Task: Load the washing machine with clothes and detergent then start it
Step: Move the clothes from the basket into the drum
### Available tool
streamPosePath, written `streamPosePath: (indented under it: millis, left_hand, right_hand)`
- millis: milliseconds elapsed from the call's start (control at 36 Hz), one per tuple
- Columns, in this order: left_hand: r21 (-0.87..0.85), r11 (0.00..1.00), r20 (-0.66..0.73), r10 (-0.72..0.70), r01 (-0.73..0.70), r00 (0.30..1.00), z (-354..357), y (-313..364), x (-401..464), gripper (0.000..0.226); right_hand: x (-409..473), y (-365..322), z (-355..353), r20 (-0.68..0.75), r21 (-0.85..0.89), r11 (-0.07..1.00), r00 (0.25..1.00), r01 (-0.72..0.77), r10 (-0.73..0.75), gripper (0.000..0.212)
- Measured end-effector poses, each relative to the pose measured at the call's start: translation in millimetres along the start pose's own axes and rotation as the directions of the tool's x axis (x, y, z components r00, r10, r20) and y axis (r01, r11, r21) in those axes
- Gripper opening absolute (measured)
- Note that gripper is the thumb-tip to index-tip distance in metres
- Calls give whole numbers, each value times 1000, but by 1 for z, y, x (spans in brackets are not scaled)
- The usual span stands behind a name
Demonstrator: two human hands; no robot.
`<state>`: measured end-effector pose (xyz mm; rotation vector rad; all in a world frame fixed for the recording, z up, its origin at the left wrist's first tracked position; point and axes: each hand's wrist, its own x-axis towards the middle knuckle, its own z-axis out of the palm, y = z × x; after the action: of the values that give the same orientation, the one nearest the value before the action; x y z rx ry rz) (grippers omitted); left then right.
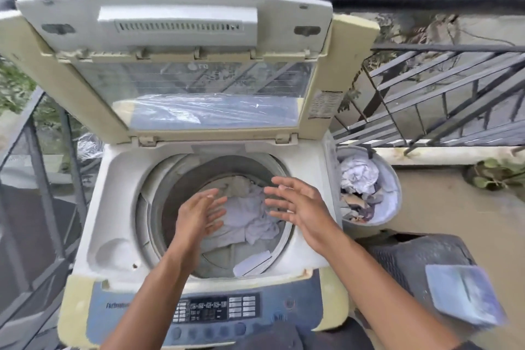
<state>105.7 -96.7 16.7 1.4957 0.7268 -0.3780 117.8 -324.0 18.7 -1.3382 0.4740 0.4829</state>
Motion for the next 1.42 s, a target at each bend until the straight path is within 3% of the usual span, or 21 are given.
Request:
streamPosePath:
  millis: [222, 389, 611, 833, 889, 944, 1000, 1111, 1250, 1333, 1417]
  left_hand:
    - [154, 969, 132, 173, -192, 976, 69, 37, -23, 24]
    - [228, 931, 324, 205, -286, 924, 159, 64, -27, 25]
    - [346, 904, 473, 62, -251, 879, 297, 55, -1, 21]
    - [602, 776, 408, -93, -191, 908, 404, -4, 79, 15]
    - [642, 746, 388, -116, -178, 914, 408, -45, 122, 31]
    - [689, 712, 335, -153, -131, 930, 408, -81, 155, 40]
    - [722, 685, 284, -164, -98, 945, 421, -67, 145, 36]
    - [742, 669, 251, -207, -51, 946, 434, -67, 147, 12]
    - [755, 656, 195, -232, 5, 953, 429, -102, 173, 12]
    - [758, 652, 180, -250, 28, 951, 430, -117, 180, 13]
    - [765, 642, 175, -290, 56, 941, 433, -126, 183, 13]
  right_hand:
    - [-19, -17, -60, -136, 40, 994, 986, 104, -98, 20]
    - [-13, -21, -139, -311, 54, 995, 948, 83, -62, 19]
    - [43, 1, -249, -462, 19, 999, 886, -44, 48, 19]
    - [138, 43, -343, -458, -94, 961, 869, -259, 189, 20]
    - [165, 55, -363, -458, -167, 943, 870, -287, 184, 19]
    - [193, 70, -383, -462, -253, 913, 869, -320, 177, 17]
    - [221, 85, -400, -457, -343, 863, 868, -371, 191, 25]
    - [276, 121, -429, -347, -652, 656, 919, -381, 189, 43]
    - [334, 152, -446, -394, -826, 431, 919, -363, 20, 73]
    - [360, 163, -452, -396, -833, 415, 918, -365, 13, 70]
    - [372, 171, -456, -388, -852, 371, 921, -370, 29, 44]
